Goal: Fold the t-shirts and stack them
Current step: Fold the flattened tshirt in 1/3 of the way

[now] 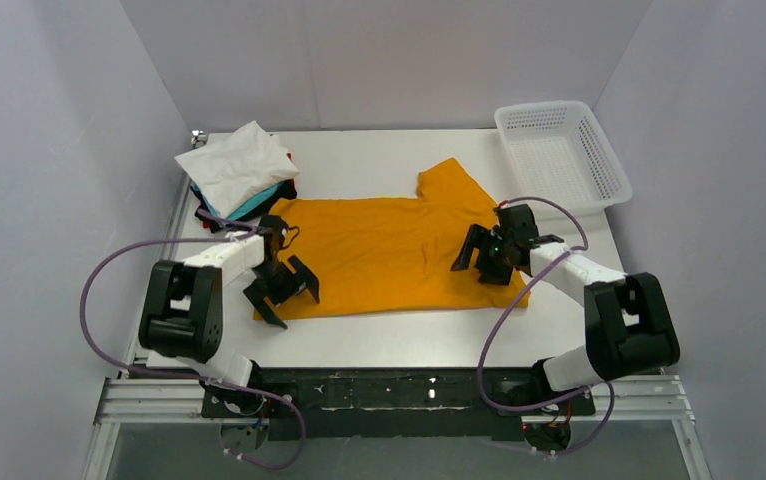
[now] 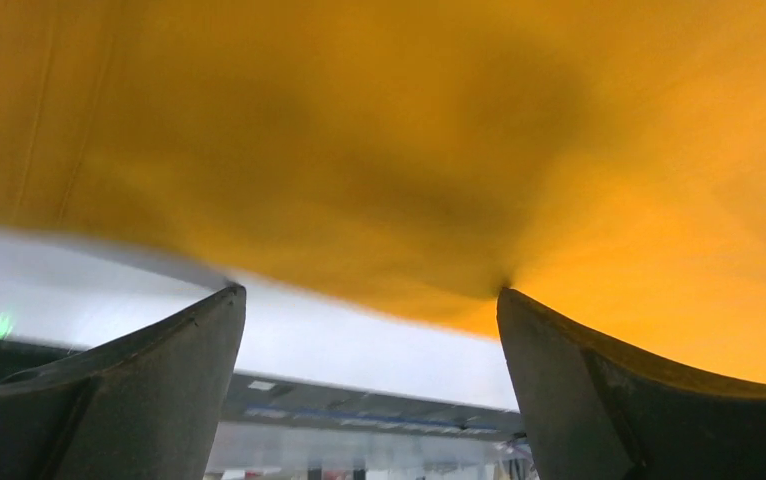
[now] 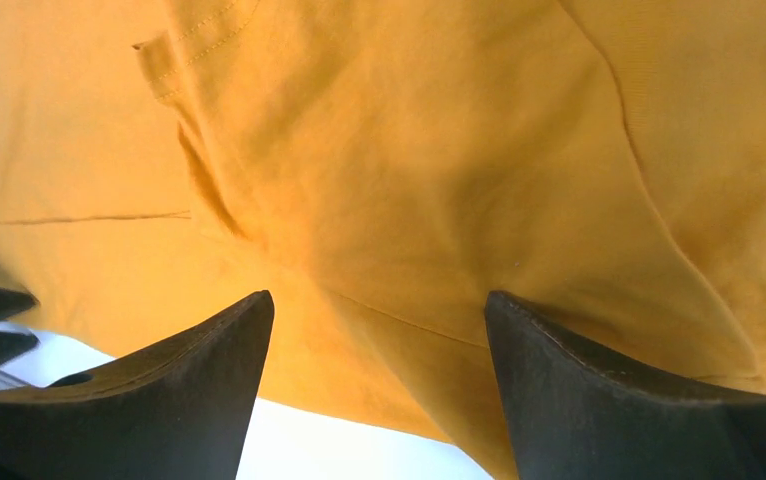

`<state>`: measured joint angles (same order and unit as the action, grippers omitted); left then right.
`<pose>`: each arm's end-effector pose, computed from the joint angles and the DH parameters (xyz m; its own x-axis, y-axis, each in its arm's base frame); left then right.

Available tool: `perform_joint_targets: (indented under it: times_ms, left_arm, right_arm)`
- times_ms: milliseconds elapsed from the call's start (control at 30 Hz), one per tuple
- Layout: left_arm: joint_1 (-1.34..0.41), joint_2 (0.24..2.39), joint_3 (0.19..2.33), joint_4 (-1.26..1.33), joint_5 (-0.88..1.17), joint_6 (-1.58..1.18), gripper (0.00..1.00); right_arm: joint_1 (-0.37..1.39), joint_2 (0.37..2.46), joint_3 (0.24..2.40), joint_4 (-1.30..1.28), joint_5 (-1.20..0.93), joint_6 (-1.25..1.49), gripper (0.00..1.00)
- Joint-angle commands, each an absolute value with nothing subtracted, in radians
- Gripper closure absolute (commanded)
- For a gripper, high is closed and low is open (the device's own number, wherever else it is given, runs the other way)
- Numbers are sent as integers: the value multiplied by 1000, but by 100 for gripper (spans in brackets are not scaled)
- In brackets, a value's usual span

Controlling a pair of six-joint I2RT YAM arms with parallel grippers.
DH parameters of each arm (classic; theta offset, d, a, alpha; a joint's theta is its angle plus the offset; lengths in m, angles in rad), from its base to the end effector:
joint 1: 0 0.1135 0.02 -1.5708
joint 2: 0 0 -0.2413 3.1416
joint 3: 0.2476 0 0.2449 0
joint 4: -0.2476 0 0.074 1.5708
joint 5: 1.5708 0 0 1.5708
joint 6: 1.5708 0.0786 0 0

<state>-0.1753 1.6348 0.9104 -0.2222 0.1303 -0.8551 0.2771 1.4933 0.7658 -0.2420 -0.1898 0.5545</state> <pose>0.3348 -0.0697 0.1186 -0.7112 -0.6339 -0.3039 -0.4404 0.7387 -0.5102 0.2884 0.0974 0.1163 -0.8698 0.2902 -0.3990 0.1019 0.8970 0.4301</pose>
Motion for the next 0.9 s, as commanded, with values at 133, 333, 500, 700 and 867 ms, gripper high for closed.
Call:
perform_joint_targets:
  times_ms: [133, 333, 500, 700, 867]
  left_arm:
    - [-232, 1326, 544, -377, 125, -957, 2]
    - [-249, 1203, 493, -409, 134, -983, 2]
    - [-262, 1097, 589, -476, 120, -952, 2]
    - [-261, 1147, 816, -429, 40, -850, 2]
    - [-258, 1400, 904, -223, 26, -817, 2]
  right_arm:
    - [290, 1255, 534, -543, -219, 641, 14]
    - [308, 1063, 580, -714, -168, 644, 14]
    - [309, 1034, 627, -749, -82, 609, 13]
    - [309, 973, 731, -588, -130, 547, 12]
    - [347, 932, 624, -225, -202, 473, 12]
